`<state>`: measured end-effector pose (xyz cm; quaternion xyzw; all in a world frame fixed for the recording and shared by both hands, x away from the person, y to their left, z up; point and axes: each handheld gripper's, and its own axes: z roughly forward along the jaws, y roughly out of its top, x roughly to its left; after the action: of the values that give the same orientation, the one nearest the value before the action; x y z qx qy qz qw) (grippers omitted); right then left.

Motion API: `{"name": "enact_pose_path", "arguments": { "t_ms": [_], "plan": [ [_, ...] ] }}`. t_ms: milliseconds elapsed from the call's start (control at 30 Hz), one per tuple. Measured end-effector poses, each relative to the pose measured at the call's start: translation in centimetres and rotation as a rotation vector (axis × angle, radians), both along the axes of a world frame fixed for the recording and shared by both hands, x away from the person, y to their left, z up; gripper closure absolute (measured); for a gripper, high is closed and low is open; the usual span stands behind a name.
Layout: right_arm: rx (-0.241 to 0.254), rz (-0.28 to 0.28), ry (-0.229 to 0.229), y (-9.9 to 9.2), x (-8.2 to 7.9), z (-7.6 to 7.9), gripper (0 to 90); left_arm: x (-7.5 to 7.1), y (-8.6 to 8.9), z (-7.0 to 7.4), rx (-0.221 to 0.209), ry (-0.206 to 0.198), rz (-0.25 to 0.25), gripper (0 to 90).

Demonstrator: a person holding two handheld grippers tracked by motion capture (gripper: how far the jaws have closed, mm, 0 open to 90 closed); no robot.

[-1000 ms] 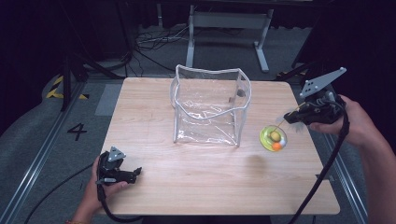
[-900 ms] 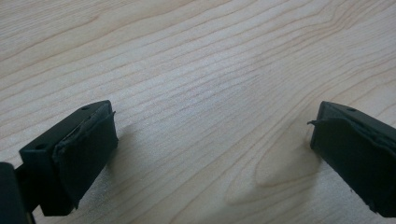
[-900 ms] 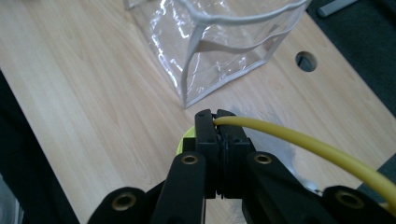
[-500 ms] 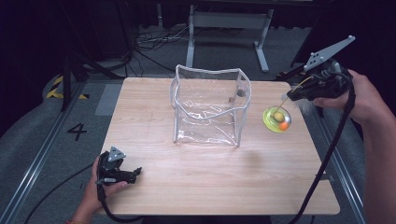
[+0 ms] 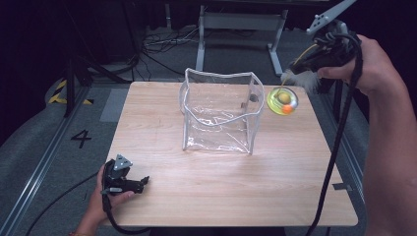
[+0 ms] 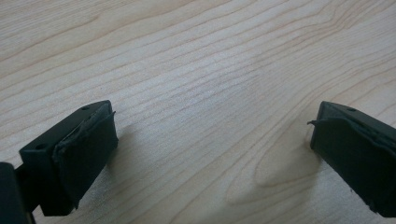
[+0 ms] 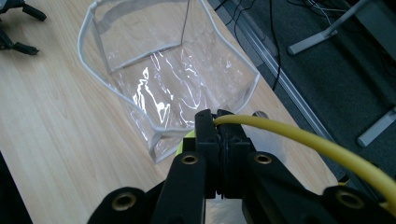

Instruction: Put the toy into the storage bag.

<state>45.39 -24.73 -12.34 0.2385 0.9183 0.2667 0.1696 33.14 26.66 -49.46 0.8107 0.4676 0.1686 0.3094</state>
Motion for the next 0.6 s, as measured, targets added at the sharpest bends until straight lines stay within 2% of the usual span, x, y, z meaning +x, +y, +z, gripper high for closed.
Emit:
{"name": "enact_pose_path", "arguments": {
  "t_ms": [167,200,433,600],
  "plan": [
    [0.008,0.014,-0.001,1.9,1.1,0.4,88.9,0.0,0.0,0.0,0.000,0.001,0.000,0.8],
    [0.000,0.024,0.003,2.8,1.5,0.4,88.9,0.0,0.0,0.0,0.000,0.001,0.000,0.8],
    [-0.020,0.037,0.006,5.1,2.5,0.1,89.0,0.0,0.0,0.0,0.001,0.002,-0.003,0.8],
    [-0.011,0.041,-0.010,5.7,2.5,0.9,89.0,0.1,0.1,0.0,-0.002,0.007,-0.010,0.8]
  ]
}}
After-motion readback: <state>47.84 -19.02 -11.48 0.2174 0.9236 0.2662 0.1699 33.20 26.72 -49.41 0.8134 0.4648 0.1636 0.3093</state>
